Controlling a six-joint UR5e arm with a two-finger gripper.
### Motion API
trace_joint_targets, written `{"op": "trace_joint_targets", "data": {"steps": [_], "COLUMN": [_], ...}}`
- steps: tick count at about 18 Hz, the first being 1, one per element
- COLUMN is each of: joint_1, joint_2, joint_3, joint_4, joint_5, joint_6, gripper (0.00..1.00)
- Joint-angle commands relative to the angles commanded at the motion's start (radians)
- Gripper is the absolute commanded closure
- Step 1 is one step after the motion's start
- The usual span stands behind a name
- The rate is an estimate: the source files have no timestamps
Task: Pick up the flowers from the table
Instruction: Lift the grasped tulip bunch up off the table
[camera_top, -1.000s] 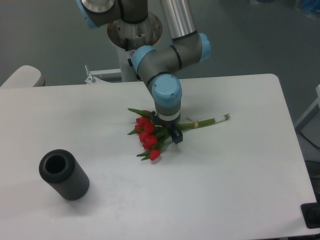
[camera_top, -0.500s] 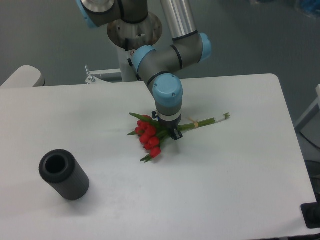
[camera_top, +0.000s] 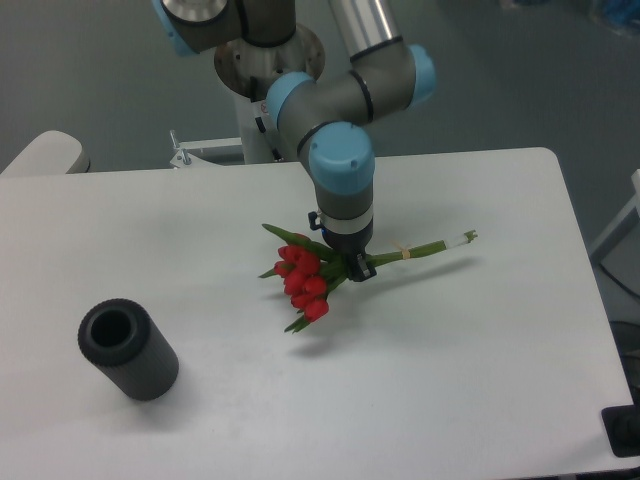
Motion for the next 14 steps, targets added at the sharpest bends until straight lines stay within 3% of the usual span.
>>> {"op": "trace_joint_targets", "data": {"steps": [3,10,14], "joint_1": [0.003,-0.011,0.0], "joint_2": [0.0,-0.018,-0.051], "joint_3": [0.058,0.14,0.166], "joint_4": [-0.011,0.006,0.084], "joint_5": [-0.13,-0.403,-0.621], "joint_6": [-0.011,-0.228,-0.348], "gripper": [0.67,0.67,0.67]}}
